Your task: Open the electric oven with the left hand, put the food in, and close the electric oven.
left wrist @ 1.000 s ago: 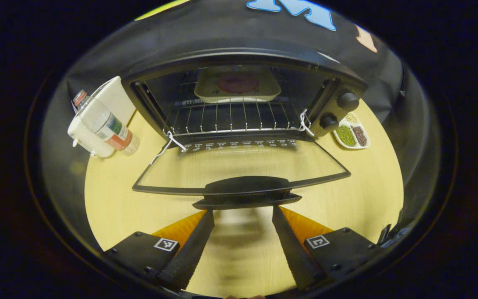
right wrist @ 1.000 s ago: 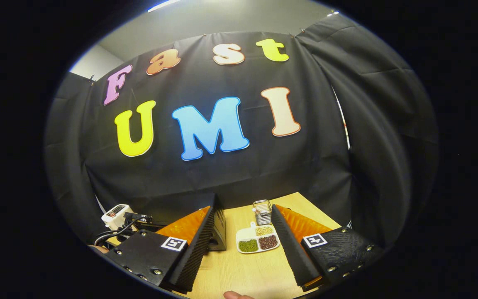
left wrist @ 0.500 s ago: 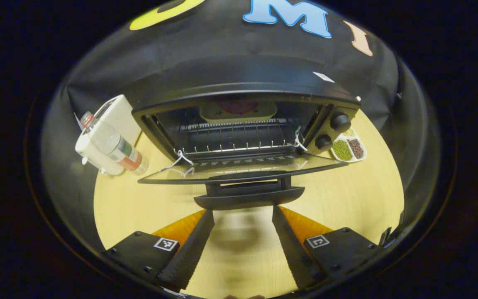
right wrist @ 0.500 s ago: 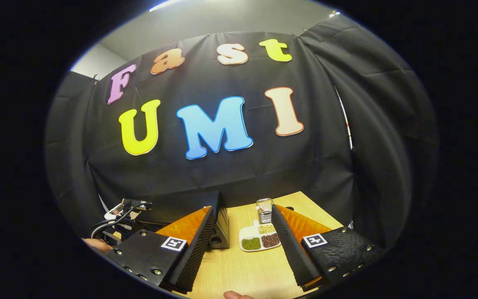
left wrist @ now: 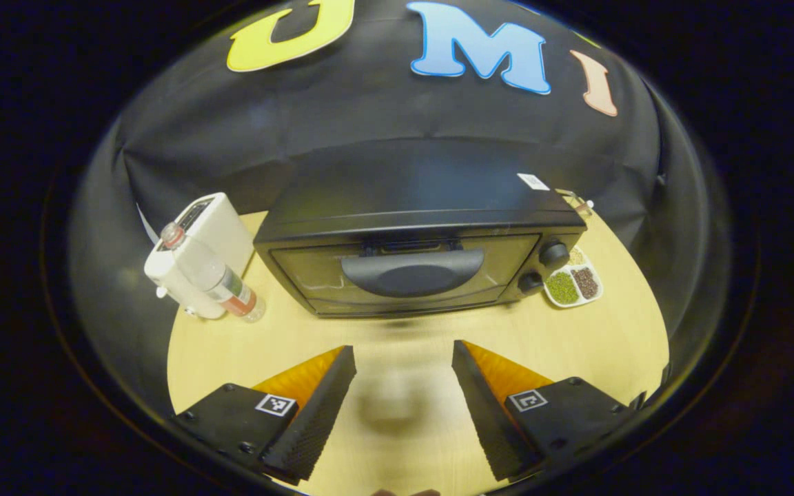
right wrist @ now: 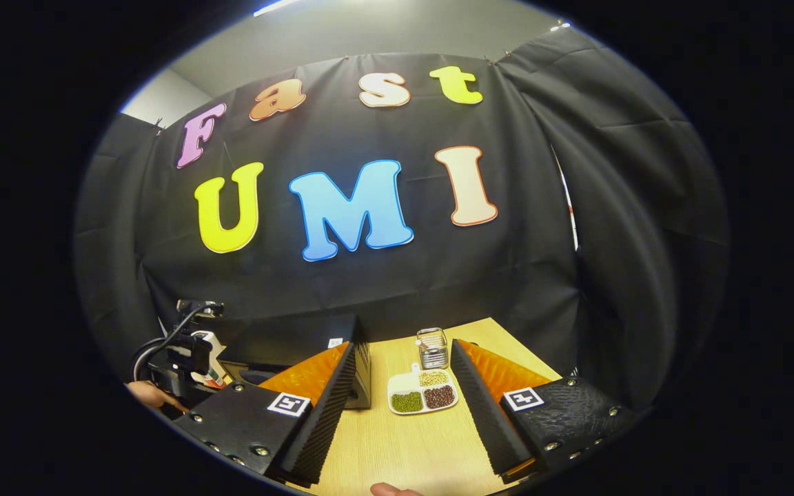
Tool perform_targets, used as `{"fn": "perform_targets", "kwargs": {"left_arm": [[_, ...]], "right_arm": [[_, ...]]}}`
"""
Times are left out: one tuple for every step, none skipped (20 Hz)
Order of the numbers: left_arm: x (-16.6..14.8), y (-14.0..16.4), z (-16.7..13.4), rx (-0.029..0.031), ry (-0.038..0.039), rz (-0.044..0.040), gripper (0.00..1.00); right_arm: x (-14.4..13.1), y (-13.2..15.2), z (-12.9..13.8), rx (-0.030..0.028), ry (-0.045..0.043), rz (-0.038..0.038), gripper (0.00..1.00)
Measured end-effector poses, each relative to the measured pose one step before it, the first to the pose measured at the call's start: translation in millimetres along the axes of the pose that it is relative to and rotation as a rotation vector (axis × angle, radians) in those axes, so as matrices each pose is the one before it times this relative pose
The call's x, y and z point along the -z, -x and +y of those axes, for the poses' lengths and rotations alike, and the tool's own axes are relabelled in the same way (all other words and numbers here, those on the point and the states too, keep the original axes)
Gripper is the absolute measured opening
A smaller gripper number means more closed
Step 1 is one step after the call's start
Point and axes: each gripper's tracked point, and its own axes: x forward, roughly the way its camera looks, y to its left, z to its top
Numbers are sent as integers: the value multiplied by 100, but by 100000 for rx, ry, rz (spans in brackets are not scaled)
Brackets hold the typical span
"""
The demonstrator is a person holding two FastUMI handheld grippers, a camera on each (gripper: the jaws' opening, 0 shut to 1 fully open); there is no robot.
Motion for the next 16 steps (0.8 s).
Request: {"fn": "perform_targets", "kwargs": {"left_arm": [[-749,873,-276,344,225,-3670,96],[-1015,1113,-326,332,143,-4483,100],[-1129,1180,-412,493,109,-5128,96],[-1472,1395,-421,383,-93,-6303,96],[-1660,1599,-496,349,-279,-7271,96],[-1970,1566,-539,254,-453,-7784,100],[-1880,1695,-394,-347,-433,-8278,100],[-2279,1735,-373,-599,-209,-8327,100],[-2434,1636,-208,-1081,93,-8351,100],[-2237,1675,-32,-951,-9,-7176,96],[-1706,1522,-94,-1481,223,-4111,100],[-1547,1487,-64,-1410,729,-3219,100],[-1691,1232,-109,-1034,977,-3637,100],[-1753,1025,75,-842,1310,-3588,100],[-1261,962,30,-115,1562,-2529,100],[-975,666,90,-8,1091,-1836,100]], "right_arm": [[14,-66,31,-435,677,-20,87],[-137,59,31,-451,1002,-319,87],[-80,-55,176,-530,1050,-194,87],[-262,96,25,-716,908,-577,87],[-562,3,154,-858,910,-1179,87],[-486,-151,224,-1174,858,-961,87],[-533,-146,374,-1751,919,-925,87],[-712,44,435,-1700,517,-1297,87],[-905,-26,314,-1115,324,-1646,87],[-931,75,298,-1056,16,-2032,87],[-1034,53,437,-931,-84,-1975,87],[-827,30,410,-789,-171,-1821,87],[-874,-47,523,-958,-307,-1584,87],[-672,60,634,-895,-435,-1193,87],[-491,82,591,-872,-383,-969,87],[-435,184,486,-980,-99,-824,87]]}}
